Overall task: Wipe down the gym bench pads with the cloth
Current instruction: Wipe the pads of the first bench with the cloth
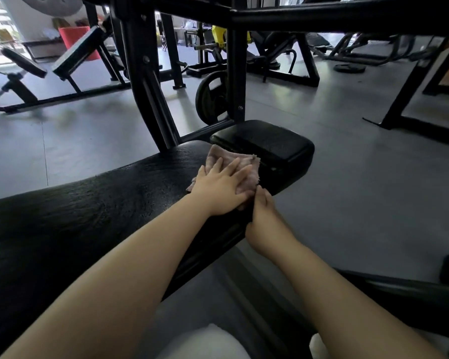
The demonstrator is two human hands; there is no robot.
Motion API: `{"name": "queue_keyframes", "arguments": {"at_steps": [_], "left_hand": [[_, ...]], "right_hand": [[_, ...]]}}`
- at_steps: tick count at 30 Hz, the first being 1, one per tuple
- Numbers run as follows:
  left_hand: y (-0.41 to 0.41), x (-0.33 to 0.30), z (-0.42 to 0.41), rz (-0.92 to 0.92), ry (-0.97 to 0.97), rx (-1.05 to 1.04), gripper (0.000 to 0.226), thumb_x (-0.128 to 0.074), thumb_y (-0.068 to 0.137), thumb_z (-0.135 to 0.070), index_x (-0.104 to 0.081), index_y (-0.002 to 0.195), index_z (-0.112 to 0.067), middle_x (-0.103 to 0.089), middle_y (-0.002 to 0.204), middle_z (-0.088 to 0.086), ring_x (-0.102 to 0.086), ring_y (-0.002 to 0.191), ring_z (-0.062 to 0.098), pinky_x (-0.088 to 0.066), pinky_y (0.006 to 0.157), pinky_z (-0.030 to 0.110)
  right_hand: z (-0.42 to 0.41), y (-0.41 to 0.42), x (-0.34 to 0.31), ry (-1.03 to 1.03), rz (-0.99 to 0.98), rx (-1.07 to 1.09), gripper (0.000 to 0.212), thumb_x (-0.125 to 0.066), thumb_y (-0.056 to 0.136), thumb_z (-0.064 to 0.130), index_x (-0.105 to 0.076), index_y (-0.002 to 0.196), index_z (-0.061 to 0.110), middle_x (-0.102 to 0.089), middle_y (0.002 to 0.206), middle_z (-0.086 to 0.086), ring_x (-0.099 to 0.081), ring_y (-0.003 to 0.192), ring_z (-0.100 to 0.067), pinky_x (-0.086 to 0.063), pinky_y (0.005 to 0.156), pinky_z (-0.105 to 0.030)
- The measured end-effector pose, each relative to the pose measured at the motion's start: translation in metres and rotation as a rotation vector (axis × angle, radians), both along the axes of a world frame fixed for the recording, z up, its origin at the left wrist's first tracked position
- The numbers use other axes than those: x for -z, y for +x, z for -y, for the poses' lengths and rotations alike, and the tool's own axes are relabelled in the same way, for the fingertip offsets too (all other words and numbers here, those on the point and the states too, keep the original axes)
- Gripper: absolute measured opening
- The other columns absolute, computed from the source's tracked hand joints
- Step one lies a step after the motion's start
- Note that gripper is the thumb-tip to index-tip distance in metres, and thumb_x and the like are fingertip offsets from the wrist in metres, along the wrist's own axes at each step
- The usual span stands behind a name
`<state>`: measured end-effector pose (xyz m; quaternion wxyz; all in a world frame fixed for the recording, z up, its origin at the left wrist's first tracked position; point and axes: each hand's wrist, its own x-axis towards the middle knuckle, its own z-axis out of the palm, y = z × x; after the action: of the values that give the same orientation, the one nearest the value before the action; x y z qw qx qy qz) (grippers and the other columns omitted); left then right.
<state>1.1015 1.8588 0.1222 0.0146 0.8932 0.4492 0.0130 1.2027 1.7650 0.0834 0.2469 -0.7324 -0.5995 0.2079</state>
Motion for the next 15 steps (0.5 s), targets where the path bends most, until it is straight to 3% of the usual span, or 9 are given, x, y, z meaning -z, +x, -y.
{"name": "queue_keyframes", "arguments": {"at_steps": [3,6,8,9,11,12,13,15], "left_hand": [[-0.018,0.007,0.019,-0.030,0.112,0.042,0.074,-0.043,0.088,-0.059,-0.005,0.149,-0.039,-0.005,0.159,-0.006,-0.003,0.145,0.028,-0.013,0.115,0.052],[-0.034,0.014,0.040,0.007,0.234,0.099,0.070,-0.051,0.091,-0.037,-0.014,0.150,-0.028,-0.017,0.157,0.000,-0.018,0.143,0.027,-0.021,0.115,0.041],[-0.043,0.017,0.060,0.139,0.231,0.164,0.065,-0.057,0.085,-0.013,-0.034,0.145,-0.017,-0.034,0.151,0.008,-0.030,0.139,0.029,-0.032,0.111,0.043],[-0.047,0.019,0.071,0.190,0.227,0.222,0.064,-0.061,0.078,-0.004,-0.044,0.139,-0.011,-0.043,0.144,0.012,-0.038,0.134,0.032,-0.039,0.105,0.048],[-0.047,0.025,0.099,0.249,0.255,0.339,0.063,-0.061,0.069,-0.001,-0.053,0.131,-0.004,-0.052,0.135,0.017,-0.045,0.128,0.036,-0.044,0.099,0.052],[-0.043,0.027,0.114,0.270,0.269,0.382,0.062,-0.058,0.069,-0.004,-0.052,0.130,-0.001,-0.051,0.135,0.018,-0.044,0.129,0.035,-0.041,0.103,0.050],[-0.037,0.027,0.130,0.293,0.283,0.422,0.062,-0.058,0.070,-0.007,-0.050,0.131,0.000,-0.050,0.137,0.018,-0.040,0.131,0.035,-0.036,0.107,0.048],[-0.023,0.023,0.163,0.357,0.291,0.512,0.066,-0.064,0.076,-0.017,-0.042,0.136,0.000,-0.044,0.141,0.018,-0.031,0.136,0.031,-0.031,0.109,0.048]], "right_hand": [[0.009,-0.001,-0.001,-0.030,0.068,-0.025,0.080,-0.049,0.088,0.013,-0.001,0.152,0.014,-0.006,0.158,-0.009,-0.031,0.137,-0.033,-0.037,0.106,-0.044],[0.026,-0.004,-0.008,-0.015,0.041,-0.009,0.073,-0.046,0.090,0.015,-0.007,0.151,0.014,-0.021,0.154,-0.013,-0.039,0.130,-0.034,-0.038,0.105,-0.044],[0.038,-0.006,-0.013,-0.002,-0.154,0.043,0.063,-0.044,0.094,0.022,-0.017,0.150,0.012,-0.033,0.150,-0.012,-0.039,0.132,-0.030,-0.034,0.108,-0.041],[0.046,-0.007,-0.016,-0.006,-0.322,0.103,0.062,-0.044,0.093,0.036,-0.025,0.148,0.011,-0.039,0.147,-0.011,-0.041,0.131,-0.028,-0.034,0.108,-0.040],[0.066,-0.008,-0.022,-0.046,-0.725,0.242,0.081,-0.044,0.078,0.067,-0.043,0.138,0.014,-0.055,0.130,-0.009,-0.056,0.111,-0.022,-0.045,0.093,-0.036],[0.080,-0.006,-0.026,-0.040,-0.869,0.262,0.074,-0.042,0.078,0.070,-0.052,0.127,0.016,-0.061,0.114,-0.005,-0.060,0.096,-0.016,-0.048,0.080,-0.030],[0.098,-0.003,-0.032,-0.015,-0.961,0.259,0.054,-0.042,0.088,0.062,-0.059,0.114,0.018,-0.065,0.102,-0.002,-0.062,0.084,-0.011,-0.049,0.070,-0.025],[0.134,0.008,-0.041,0.040,-1.082,0.251,0.028,-0.044,0.098,0.039,-0.063,0.103,0.019,-0.069,0.096,-0.002,-0.066,0.081,-0.014,-0.054,0.069,-0.026]]}}
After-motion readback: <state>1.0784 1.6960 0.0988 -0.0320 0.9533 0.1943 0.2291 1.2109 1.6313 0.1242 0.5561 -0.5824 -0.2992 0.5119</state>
